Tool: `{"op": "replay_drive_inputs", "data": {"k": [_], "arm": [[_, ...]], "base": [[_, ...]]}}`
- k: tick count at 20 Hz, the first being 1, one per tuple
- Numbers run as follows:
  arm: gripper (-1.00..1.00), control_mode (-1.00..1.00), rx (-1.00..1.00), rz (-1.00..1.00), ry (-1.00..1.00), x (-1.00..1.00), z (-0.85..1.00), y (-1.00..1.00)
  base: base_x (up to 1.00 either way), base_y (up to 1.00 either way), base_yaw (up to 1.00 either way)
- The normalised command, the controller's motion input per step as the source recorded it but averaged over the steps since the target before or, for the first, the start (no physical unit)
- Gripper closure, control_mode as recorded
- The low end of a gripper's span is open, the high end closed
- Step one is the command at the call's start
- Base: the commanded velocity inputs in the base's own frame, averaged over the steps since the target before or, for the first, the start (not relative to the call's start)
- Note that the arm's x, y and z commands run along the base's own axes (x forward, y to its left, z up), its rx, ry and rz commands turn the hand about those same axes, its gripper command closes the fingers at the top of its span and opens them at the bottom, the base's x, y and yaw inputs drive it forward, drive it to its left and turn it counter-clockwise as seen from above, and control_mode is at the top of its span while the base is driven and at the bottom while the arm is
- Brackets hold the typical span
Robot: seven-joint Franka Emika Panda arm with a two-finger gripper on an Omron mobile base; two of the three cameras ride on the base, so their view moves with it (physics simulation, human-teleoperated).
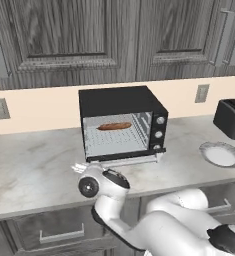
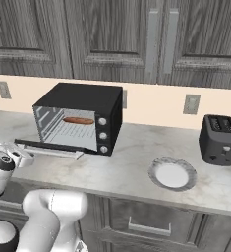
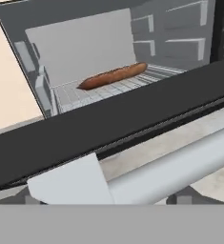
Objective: Pull the toaster oven rack outwards. Pick up the baguette from the plate and place it on the toaster oven rack. Close the toaster oven door fully and set the temperature to the lowest setting.
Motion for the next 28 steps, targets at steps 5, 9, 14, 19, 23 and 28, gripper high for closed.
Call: {"op": "replay_drive_inputs", "data": {"k": [5, 9, 14, 19, 23, 28], "arm": [[-1.0, -1.0, -0.2, -0.48, 0.18, 0.72, 0.67, -0.56], [-1.0, -1.0, -0.15, -0.42, 0.2, 0.81, 0.69, -0.55], [-1.0, -1.0, -0.11, -0.37, 0.22, 0.91, 0.69, -0.56], [-1.0, -1.0, -0.13, -0.33, 0.16, 0.96, 0.52, -0.46], [-1.0, -1.0, -0.16, -0.25, 0.05, 0.87, 0.31, -0.33], [-1.0, -1.0, -0.2, -0.24, 0.01, 0.77, 0.16, -0.36]], "base": [[0.0, 0.0, 0.0], [0.0, 0.0, 0.0], [0.0, 0.0, 0.0], [0.0, 0.0, 0.0], [0.0, 0.0, 0.0], [0.0, 0.0, 0.0]]}}
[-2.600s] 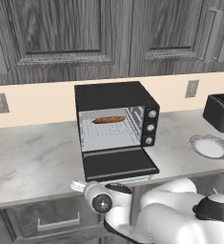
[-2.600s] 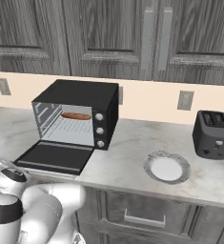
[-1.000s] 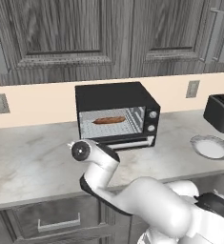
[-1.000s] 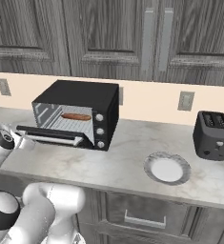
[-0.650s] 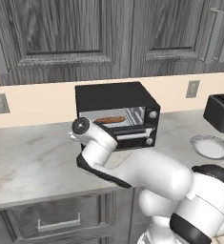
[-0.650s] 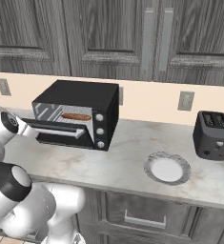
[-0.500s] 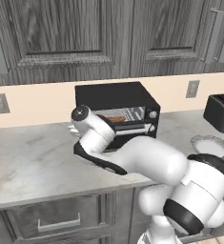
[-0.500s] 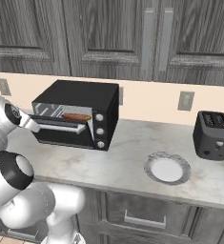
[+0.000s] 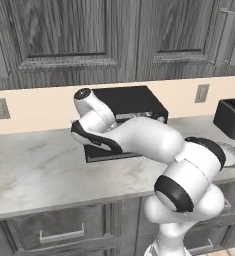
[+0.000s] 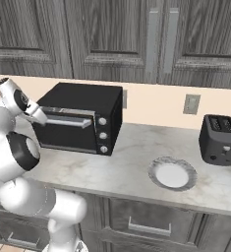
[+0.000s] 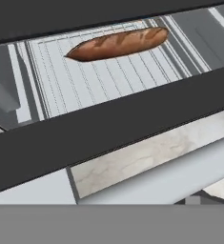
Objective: Pull the toaster oven rack outwards. Pick up the baguette from the plate and place it on the toaster oven rack. Close the toaster oven door fully and set the temperature to the lowest setting.
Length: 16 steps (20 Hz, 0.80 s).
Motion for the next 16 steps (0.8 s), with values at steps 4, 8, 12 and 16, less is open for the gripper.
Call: {"op": "replay_drive_inputs", "data": {"k": [4, 8, 12, 16], "arm": [[-1.0, -1.0, -0.25, -0.25, -0.04, 0.7, 0.02, -0.3], [-1.0, -1.0, -0.26, -0.23, -0.22, 0.68, 0.0, -0.23], [-1.0, -1.0, -0.27, -0.18, -0.5, 0.62, -0.05, -0.18], [-1.0, -1.0, -0.29, -0.1, -0.72, 0.71, -0.2, -0.05]], "base": [[0.0, 0.0, 0.0], [0.0, 0.0, 0.0], [0.0, 0.0, 0.0], [0.0, 0.0, 0.0]]}}
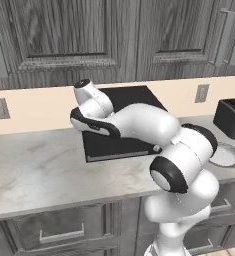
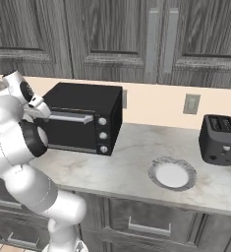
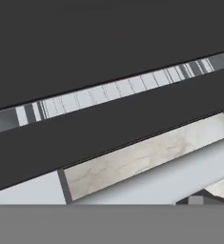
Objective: Pull the toaster oven rack outwards. Pick up the baguette from the plate and place it on the toaster oven rack. Close the toaster oven door fully and set the temperature to the lowest setting.
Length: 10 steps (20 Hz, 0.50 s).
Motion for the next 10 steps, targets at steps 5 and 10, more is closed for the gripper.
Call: {"op": "replay_drive_inputs", "data": {"k": [5, 10], "arm": [[-1.0, -1.0, -0.32, -0.01, -0.96, 0.91, -0.35, 0.0], [-1.0, -1.0, -0.35, 0.0, -1.0, 0.87, -0.38, 0.0]], "base": [[0.0, 0.0, 0.0], [0.0, 0.0, 0.0]]}}
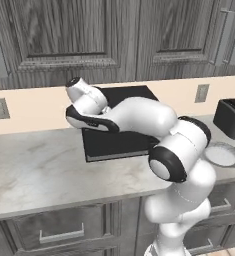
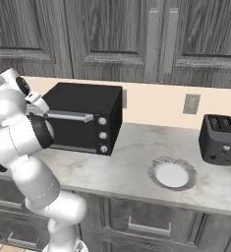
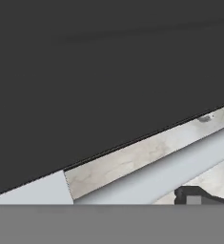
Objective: Pull the toaster oven rack outwards. Pick up the baguette from the plate and place it on the toaster oven rack. Close the toaster oven door fully and set the temperature to the lowest setting.
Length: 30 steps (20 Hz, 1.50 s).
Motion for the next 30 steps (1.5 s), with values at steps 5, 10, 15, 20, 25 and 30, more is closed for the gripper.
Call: {"op": "replay_drive_inputs", "data": {"k": [5, 10, 15, 20, 25, 30], "arm": [[-1.0, -1.0, -0.29, 0.01, -1.0, 0.84, -0.29, 0.0], [-1.0, -1.0, -0.23, 0.06, -1.0, 0.82, -0.29, 0.08], [-1.0, -1.0, -0.2, 0.11, -1.0, 0.75, -0.3, 0.17], [-1.0, -1.0, -0.12, 0.11, -1.0, 0.77, -0.21, 0.27], [-1.0, -1.0, -0.08, 0.1, -1.0, 0.6, -0.08, 0.35], [-1.0, -1.0, -0.06, 0.05, -1.0, -0.73, 0.0, 0.04]], "base": [[0.0, 0.0, 0.0], [0.0, 0.0, 0.0], [0.0, 0.0, 0.0], [0.0, 0.0, 0.0], [0.0, 0.0, 0.0], [0.0, 0.0, 0.0]]}}
